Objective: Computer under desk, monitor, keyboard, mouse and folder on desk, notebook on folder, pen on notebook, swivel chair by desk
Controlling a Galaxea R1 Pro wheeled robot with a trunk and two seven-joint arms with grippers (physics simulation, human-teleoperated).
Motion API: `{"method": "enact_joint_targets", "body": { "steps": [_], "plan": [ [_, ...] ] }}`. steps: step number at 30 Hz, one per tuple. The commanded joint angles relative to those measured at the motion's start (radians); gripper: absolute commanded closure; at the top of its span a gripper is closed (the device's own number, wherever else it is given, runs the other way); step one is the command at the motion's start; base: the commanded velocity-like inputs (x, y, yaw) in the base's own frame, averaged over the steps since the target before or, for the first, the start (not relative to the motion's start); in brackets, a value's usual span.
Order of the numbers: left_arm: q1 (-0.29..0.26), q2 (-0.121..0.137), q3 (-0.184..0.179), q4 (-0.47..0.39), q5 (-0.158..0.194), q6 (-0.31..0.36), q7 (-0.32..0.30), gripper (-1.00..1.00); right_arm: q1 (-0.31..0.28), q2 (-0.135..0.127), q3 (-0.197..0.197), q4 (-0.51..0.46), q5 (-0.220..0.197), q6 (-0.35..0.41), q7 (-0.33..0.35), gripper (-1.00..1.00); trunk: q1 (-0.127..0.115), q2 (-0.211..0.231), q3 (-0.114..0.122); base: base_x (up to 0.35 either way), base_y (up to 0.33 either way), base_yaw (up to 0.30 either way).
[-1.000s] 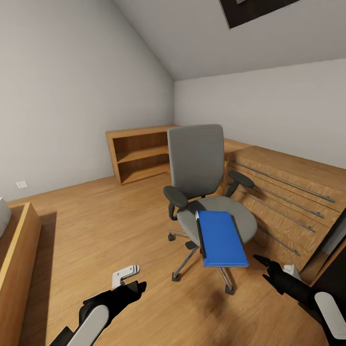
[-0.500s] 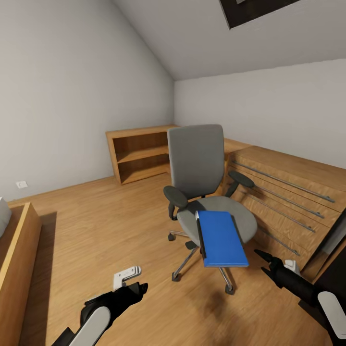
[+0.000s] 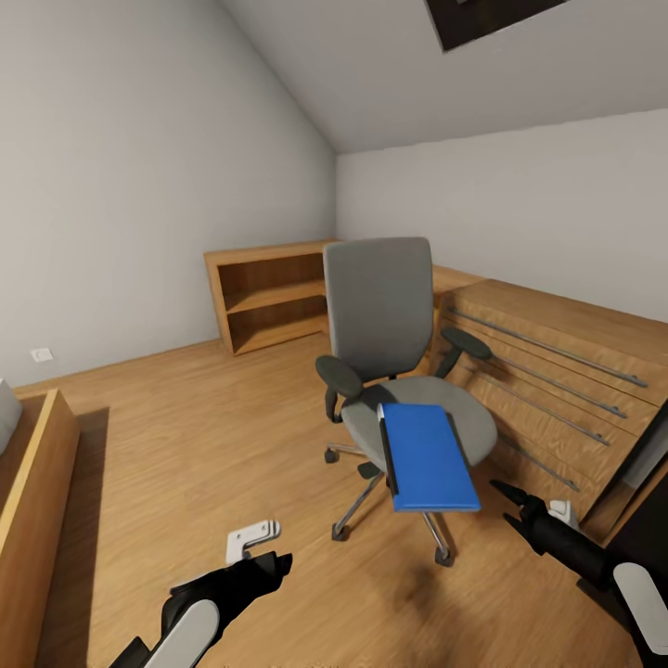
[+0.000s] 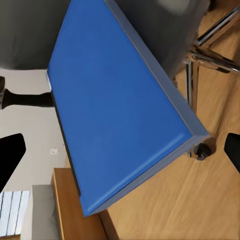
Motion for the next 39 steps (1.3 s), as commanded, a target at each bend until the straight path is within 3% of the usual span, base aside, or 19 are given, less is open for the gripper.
{"method": "enact_joint_targets", "body": {
  "steps": [1, 18, 39],
  "plan": [
    [-0.001, 0.001, -0.002, -0.001, 0.007, 0.001, 0.008, -1.0, -0.001, 0.0, -0.002, 0.0, 0.001, 0.006, 0.003, -1.0, 0.004, -0.008, -0.004, 0.0, 0.0, 0.0],
    [-0.001, 0.001, -0.003, -0.001, 0.007, 0.0, 0.009, -1.0, -0.001, 0.002, -0.003, 0.001, 0.0, 0.004, 0.006, -1.0, 0.069, -0.127, -0.057, 0.0, 0.0, 0.0],
    [-0.001, 0.005, -0.001, 0.006, 0.007, 0.0, 0.007, -1.0, -0.001, 0.002, -0.002, 0.0, -0.002, 0.005, 0.01, -1.0, 0.069, -0.127, -0.057, 0.017, 0.0, 0.0]
  ]
}}
